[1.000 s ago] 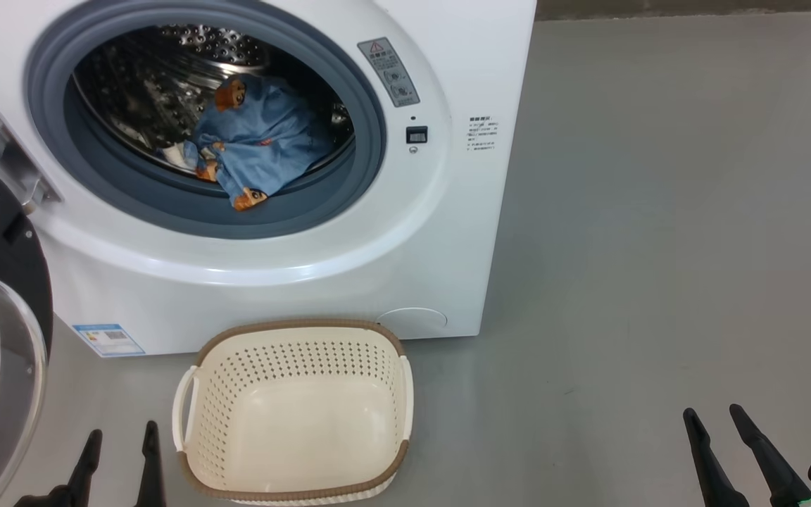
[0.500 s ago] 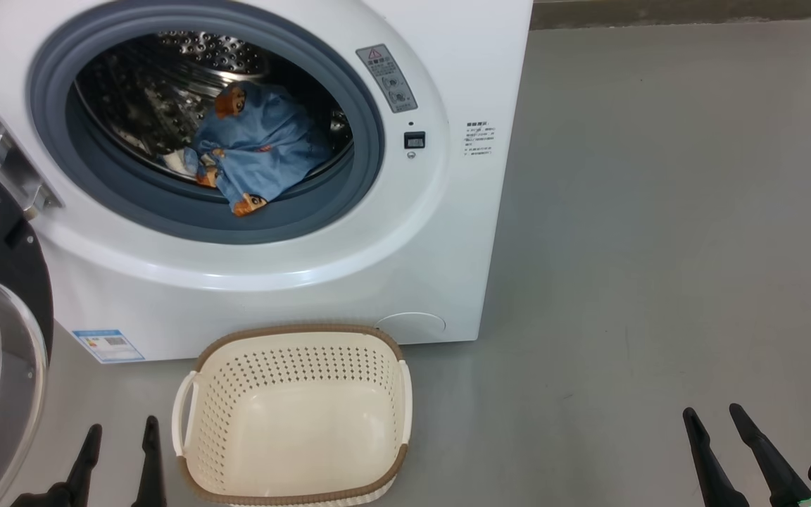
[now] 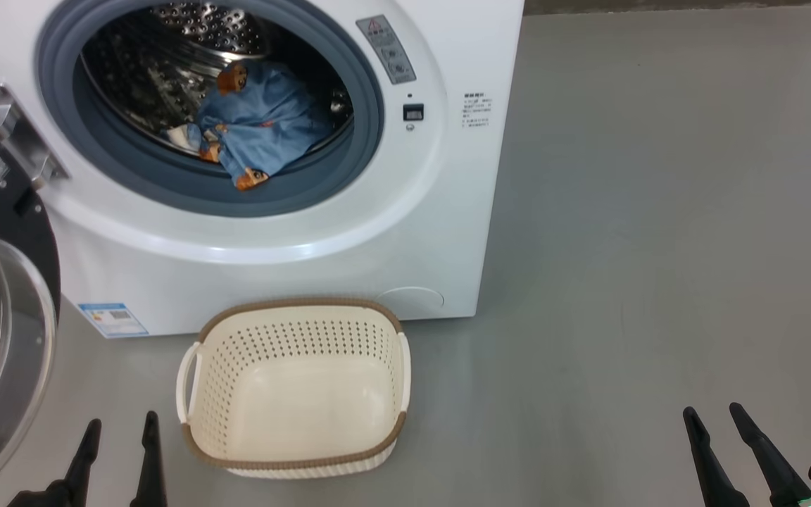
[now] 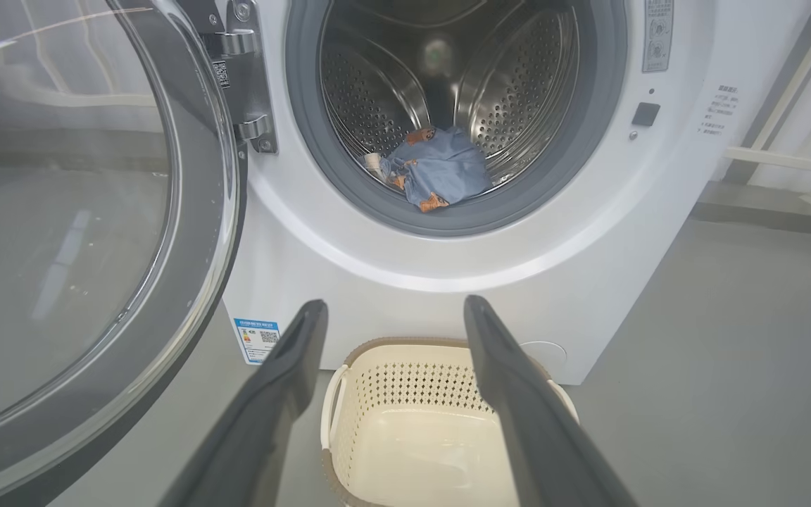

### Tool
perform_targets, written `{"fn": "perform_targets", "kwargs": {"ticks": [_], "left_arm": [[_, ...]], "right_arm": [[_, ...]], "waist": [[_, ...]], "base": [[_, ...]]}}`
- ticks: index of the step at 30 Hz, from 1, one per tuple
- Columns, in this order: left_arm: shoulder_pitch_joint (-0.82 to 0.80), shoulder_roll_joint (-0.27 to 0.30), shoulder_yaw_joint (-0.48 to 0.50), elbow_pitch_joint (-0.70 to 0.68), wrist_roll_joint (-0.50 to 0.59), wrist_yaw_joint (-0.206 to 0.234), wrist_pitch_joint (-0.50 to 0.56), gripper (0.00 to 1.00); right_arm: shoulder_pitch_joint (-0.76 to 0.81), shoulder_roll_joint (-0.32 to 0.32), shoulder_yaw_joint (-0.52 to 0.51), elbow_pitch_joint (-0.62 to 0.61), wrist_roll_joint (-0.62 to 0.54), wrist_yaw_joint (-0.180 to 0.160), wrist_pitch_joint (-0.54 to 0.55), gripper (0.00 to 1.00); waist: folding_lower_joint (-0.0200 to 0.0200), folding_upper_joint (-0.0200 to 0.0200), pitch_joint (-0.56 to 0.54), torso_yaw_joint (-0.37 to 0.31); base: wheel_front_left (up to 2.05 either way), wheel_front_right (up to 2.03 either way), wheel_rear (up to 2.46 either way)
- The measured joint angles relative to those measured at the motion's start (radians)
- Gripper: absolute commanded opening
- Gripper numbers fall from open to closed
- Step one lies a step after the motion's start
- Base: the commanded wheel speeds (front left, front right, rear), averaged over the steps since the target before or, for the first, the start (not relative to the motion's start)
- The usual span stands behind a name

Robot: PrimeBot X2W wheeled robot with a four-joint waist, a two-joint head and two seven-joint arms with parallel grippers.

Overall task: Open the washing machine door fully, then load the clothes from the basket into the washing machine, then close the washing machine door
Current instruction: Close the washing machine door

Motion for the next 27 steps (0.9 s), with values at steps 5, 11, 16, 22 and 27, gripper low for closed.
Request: {"fn": "perform_targets", "kwargs": {"ticks": [5,11,16,22,27], "left_arm": [[0.0,0.0,-0.001,-0.007,0.0,0.0,0.0,1.0],[0.0,0.0,-0.003,-0.01,0.0,0.0,0.0,1.0],[0.0,-0.001,-0.002,-0.011,0.0,0.0,0.0,1.0],[0.0,-0.008,0.0,-0.017,-0.001,0.0,0.0,1.0],[0.0,-0.019,0.007,-0.017,-0.009,0.0,0.0,1.0]], "right_arm": [[0.0,0.001,0.0,-0.001,0.0,0.0,0.0,1.0],[0.0,0.001,-0.001,-0.001,0.0,0.0,0.0,1.0],[-0.001,0.001,-0.001,-0.002,0.0,0.0,0.0,1.0],[-0.001,0.001,0.009,-0.002,0.0,0.0,0.0,1.0],[-0.002,-0.002,0.024,-0.001,0.0,0.0,0.0,1.0]], "waist": [[0.0,0.0,0.006,0.001],[0.0,0.0,0.009,0.005],[0.0001,0.0,0.011,0.019],[0.0,0.0,0.009,0.055],[0.0,0.0,0.004,0.097]], "base": [[-0.78,0.78,0.0],[-0.12,0.12,0.0],[0.0,0.0,0.0],[0.0,0.0,0.0],[0.0,0.0,0.0]]}}
